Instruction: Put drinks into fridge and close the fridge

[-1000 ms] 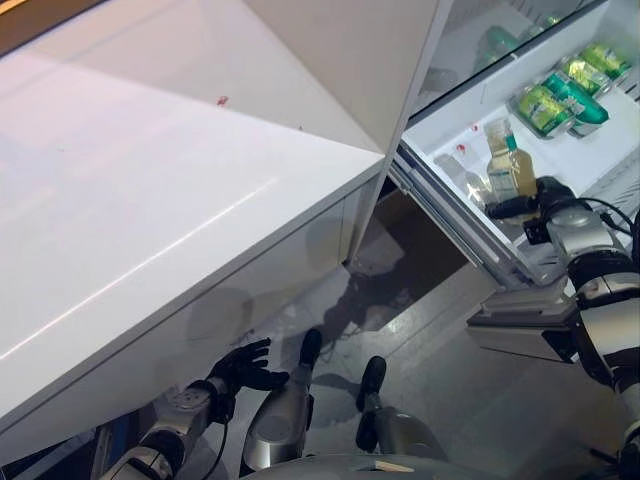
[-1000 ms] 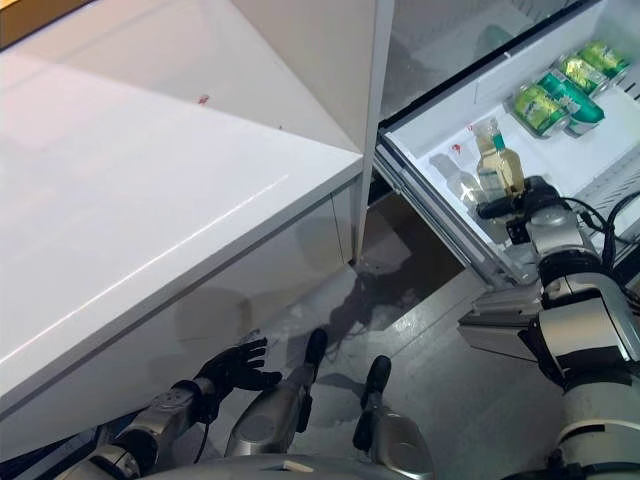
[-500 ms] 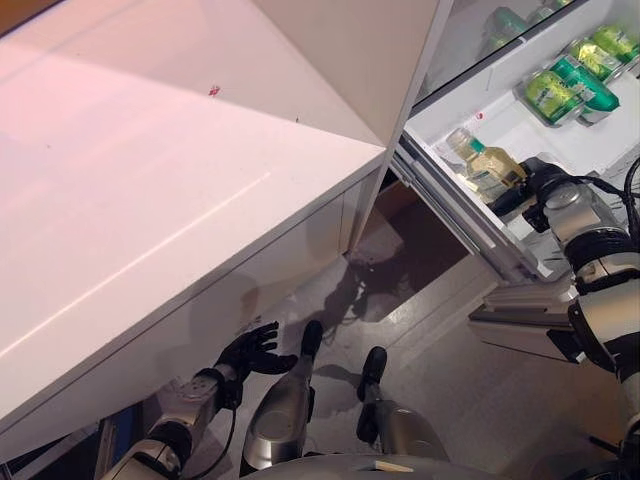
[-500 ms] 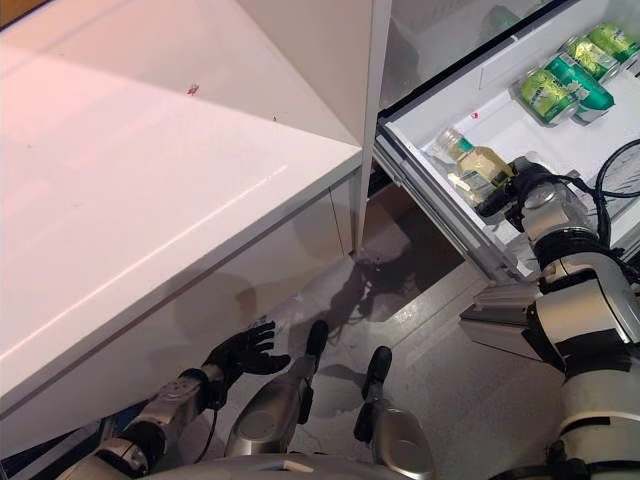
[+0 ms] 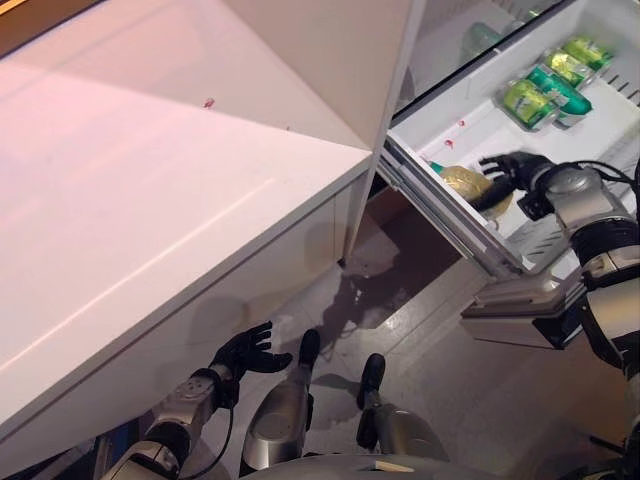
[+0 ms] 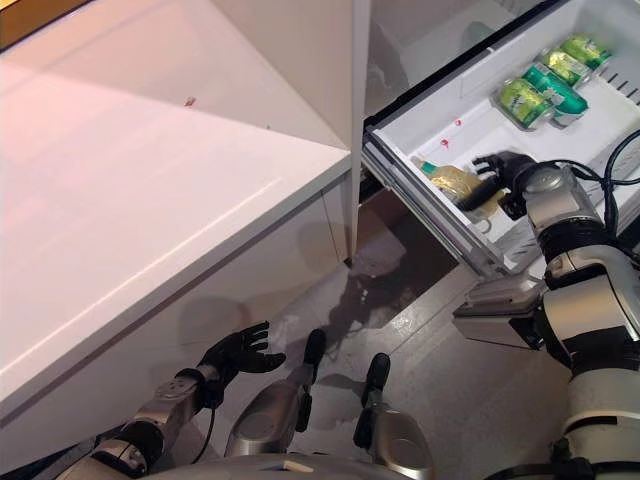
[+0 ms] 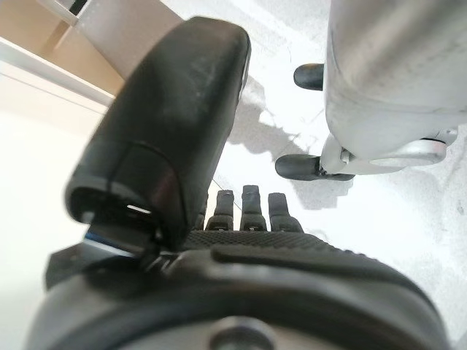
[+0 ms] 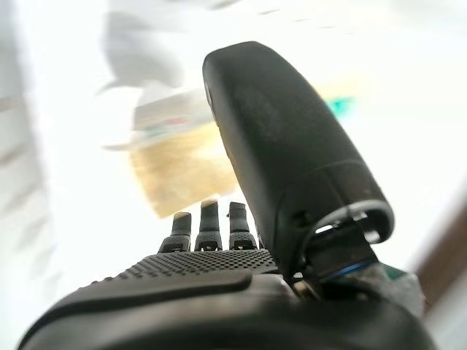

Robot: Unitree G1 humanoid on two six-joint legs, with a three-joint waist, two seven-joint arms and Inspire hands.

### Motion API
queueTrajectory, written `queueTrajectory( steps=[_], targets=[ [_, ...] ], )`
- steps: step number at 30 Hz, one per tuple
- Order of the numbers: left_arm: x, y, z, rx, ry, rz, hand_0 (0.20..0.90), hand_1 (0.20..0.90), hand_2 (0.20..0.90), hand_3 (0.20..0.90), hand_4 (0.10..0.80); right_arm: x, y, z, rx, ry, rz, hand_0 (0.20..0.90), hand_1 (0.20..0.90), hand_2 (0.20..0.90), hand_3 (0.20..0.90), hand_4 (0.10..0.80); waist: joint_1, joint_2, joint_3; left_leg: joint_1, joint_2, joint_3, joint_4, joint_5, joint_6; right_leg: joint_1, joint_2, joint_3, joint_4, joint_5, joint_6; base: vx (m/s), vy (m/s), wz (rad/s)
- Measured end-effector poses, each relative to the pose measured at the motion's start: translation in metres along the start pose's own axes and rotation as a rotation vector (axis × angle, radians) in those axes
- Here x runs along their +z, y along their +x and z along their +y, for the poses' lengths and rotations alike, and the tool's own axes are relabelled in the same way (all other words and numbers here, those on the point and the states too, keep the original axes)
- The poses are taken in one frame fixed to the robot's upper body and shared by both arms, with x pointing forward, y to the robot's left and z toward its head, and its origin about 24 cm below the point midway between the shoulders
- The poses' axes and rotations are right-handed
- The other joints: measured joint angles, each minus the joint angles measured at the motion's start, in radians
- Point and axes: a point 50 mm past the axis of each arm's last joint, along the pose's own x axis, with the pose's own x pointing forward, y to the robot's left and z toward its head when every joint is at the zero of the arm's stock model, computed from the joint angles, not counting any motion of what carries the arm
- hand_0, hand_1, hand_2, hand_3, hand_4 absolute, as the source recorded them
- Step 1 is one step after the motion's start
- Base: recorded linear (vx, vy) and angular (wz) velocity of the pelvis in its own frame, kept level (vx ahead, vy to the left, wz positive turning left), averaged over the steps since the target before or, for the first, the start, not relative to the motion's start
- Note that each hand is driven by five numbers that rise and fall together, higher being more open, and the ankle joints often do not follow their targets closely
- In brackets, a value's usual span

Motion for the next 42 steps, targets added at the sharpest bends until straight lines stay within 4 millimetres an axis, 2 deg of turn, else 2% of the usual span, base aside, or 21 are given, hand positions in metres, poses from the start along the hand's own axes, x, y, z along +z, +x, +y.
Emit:
queueTrajectory(
  steps=[3, 6, 8, 10, 12, 14, 19, 22, 24, 26, 28, 29, 31, 33, 36, 42],
  targets=[
    [-0.004, -0.001, 0.001, 0.003, 0.014, 0.020, 0.900, 0.900, 0.900, 0.900, 0.800, 0.024, -0.011, 0.001, 0.013, 0.200, -0.237, 0.900, 0.900, 0.900, 0.900, 0.800, -0.007, -0.006, -0.004, 0.035, 0.002, 0.009, 0.000, -0.009, 0.003, 0.031, 0.001, 0.009, 0.000, 0.000, 0.000, 0.052, 0.039, -0.09],
    [-0.006, -0.001, 0.000, 0.005, 0.021, 0.027, 0.900, 0.900, 0.900, 0.900, 0.800, 0.043, -0.029, -0.010, -0.059, 0.345, -0.459, 0.900, 0.900, 0.900, 0.900, 0.800, -0.010, -0.017, -0.009, 0.056, 0.001, 0.023, 0.000, -0.015, 0.006, 0.048, 0.000, 0.026, 0.000, 0.000, 0.000, 0.069, 0.050, -0.13],
    [-0.010, -0.001, 0.000, 0.008, 0.029, 0.043, 0.900, 0.900, 0.900, 0.900, 0.800, 0.045, -0.038, -0.016, -0.128, 0.371, -0.528, 0.900, 0.900, 0.900, 0.900, 0.800, -0.015, -0.030, -0.019, 0.066, 0.001, 0.031, 0.000, -0.019, 0.006, 0.054, -0.001, 0.033, 0.000, -0.001, 0.001, 0.056, 0.038, -0.15],
    [-0.021, -0.005, 0.002, 0.020, 0.027, 0.082, 0.900, 0.900, 0.900, 0.900, 0.800, 0.039, -0.047, -0.022, -0.240, 0.398, -0.577, 0.900, 0.900, 0.900, 0.900, 0.800, -0.031, -0.060, -0.054, 0.072, 0.001, 0.049, 0.000, -0.027, 0.007, 0.053, -0.002, 0.053, 0.000, -0.001, 0.001, 0.050, 0.029, -0.24],
    [-0.035, -0.009, 0.003, 0.028, 0.019, 0.130, 0.900, 0.900, 0.900, 0.900, 0.800, 0.028, -0.049, -0.023, -0.342, 0.432, -0.582, 0.900, 0.900, 0.900, 0.900, 0.800, -0.051, -0.082, -0.092, 0.082, 0.001, 0.065, 0.000, -0.033, 0.012, 0.056, -0.002, 0.070, 0.000, -0.002, 0.003, 0.070, 0.013, -0.22],
    [-0.049, -0.013, -0.002, 0.022, 0.020, 0.174, 0.900, 0.900, 0.900, 0.900, 0.800, 0.009, -0.054, -0.028, -0.461, 0.479, -0.561, 0.900, 0.900, 0.900, 0.900, 0.800, -0.067, -0.088, -0.122, 0.107, -0.002, 0.077, 0.000, -0.041, 0.015, 0.076, -0.005, 0.084, 0.000, -0.006, 0.008, 0.120, -0.004, -0.17],
    [-0.072, -0.019, -0.014, 0.002, 0.010, 0.241, 0.900, 0.900, 0.900, 0.900, 0.800, -0.046, -0.062, -0.024, -0.662, 0.681, -0.460, 0.900, 0.900, 0.900, 0.900, 0.800, -0.103, -0.068, -0.181, 0.169, -0.010, 0.104, 0.000, -0.070, 0.017, 0.129, -0.012, 0.122, 0.000, -0.017, 0.021, 0.149, -0.035, -0.21],
    [-0.079, -0.022, -0.016, -0.010, 0.032, 0.271, 0.900, 0.900, 0.900, 0.900, 0.800, -0.081, -0.067, -0.013, -0.713, 0.776, -0.376, 0.900, 0.900, 0.900, 0.900, 0.800, -0.114, -0.061, -0.185, 0.171, -0.014, 0.111, 0.058, -0.103, 0.020, 0.150, -0.016, 0.136, 0.006, -0.026, 0.026, 0.121, -0.049, -0.13],
    [-0.080, -0.022, -0.017, -0.015, 0.053, 0.278, 0.900, 0.900, 0.900, 0.900, 0.800, -0.102, -0.069, -0.002, -0.726, 0.846, -0.312, 0.900, 0.900, 0.900, 0.900, 0.800, -0.119, -0.057, -0.183, 0.157, -0.014, 0.107, 0.118, -0.126, 0.024, 0.146, -0.015, 0.134, 0.045, -0.043, 0.020, -0.045, -0.056, 0.04],
    [-0.075, -0.019, -0.018, -0.027, 0.084, 0.267, 0.900, 0.900, 0.900, 0.900, 0.800, -0.114, -0.069, 0.008, -0.718, 0.894, -0.268, 0.900, 0.900, 0.900, 0.900, 0.800, -0.118, -0.049, -0.179, 0.113, -0.014, 0.102, 0.195, -0.158, 0.024, 0.096, -0.016, 0.131, 0.137, -0.087, 0.014, -0.182, -0.045, 0.07],
    [-0.067, -0.014, -0.021, -0.034, 0.118, 0.241, 0.900, 0.900, 0.900, 0.900, 0.800, -0.112, -0.068, 0.007, -0.714, 0.919, -0.279, 0.900, 0.900, 0.900, 0.900, 0.800, -0.110, -0.039, -0.159, 0.038, -0.016, 0.095, 0.279, -0.179, 0.025, 0.003, -0.021, 0.126, 0.260, -0.132, 0.012, -0.303, -0.023, 0.08],
    [-0.062, -0.011, -0.021, -0.032, 0.124, 0.226, 0.900, 0.900, 0.900, 0.900, 0.800, -0.110, -0.068, 0.006, -0.716, 0.924, -0.292, 0.900, 0.900, 0.900, 0.900, 0.800, -0.107, -0.037, -0.150, 0.016, -0.018, 0.094, 0.302, -0.183, 0.027, -0.027, -0.029, 0.127, 0.295, -0.145, 0.011, -0.342, -0.004, 0.14],
    [-0.035, 0.001, -0.022, -0.018, 0.160, 0.154, 0.900, 0.900, 0.900, 0.900, 0.800, -0.089, -0.062, -0.001, -0.693, 0.982, -0.376, 0.900, 0.900, 0.900, 0.900, 0.800, -0.099, -0.042, -0.086, -0.113, -0.035, 0.094, 0.422, -0.209, 0.030, -0.180, -0.054, 0.127, 0.475, -0.201, 0.007, -0.293, 0.015, 0.15],
    [-0.016, 0.009, -0.024, -0.012, 0.163, 0.096, 0.900, 0.900, 0.900, 0.900, 0.800, -0.076, -0.057, -0.004, -0.660, 1.017, -0.421, 0.900, 0.900, 0.900, 0.900, 0.800, -0.082, -0.042, -0.044, -0.197, -0.045, 0.094, 0.497, -0.223, 0.034, -0.271, -0.069, 0.132, 0.566, -0.219, 0.006, -0.175, 0.029, 0.06],
    [0.004, 0.013, -0.028, -0.011, 0.162, 0.014, 0.900, 0.900, 0.900, 0.900, 0.800, -0.069, -0.055, -0.008, -0.658, 1.041, -0.471, 0.900, 0.900, 0.900, 0.900, 0.800, -0.056, -0.042, 0.000, -0.285, -0.050, 0.095, 0.577, -0.235, 0.044, -0.357, -0.081, 0.140, 0.636, -0.226, 0.012, -0.139, 0.046, -0.04],
    [0.019, 0.016, -0.028, 0.011, 0.151, -0.056, 0.900, 0.900, 0.900, 0.900, 0.800, -0.043, -0.052, -0.019, -0.615, 1.097, -0.598, 0.900, 0.900, 0.900, 0.900, 0.800, -0.068, -0.040, 0.036, -0.386, -0.067, 0.102, 0.664, -0.247, 0.065, -0.459, -0.092, 0.167, 0.718, -0.227, 0.015, -0.079, 0.079, -0.08]
  ],
)
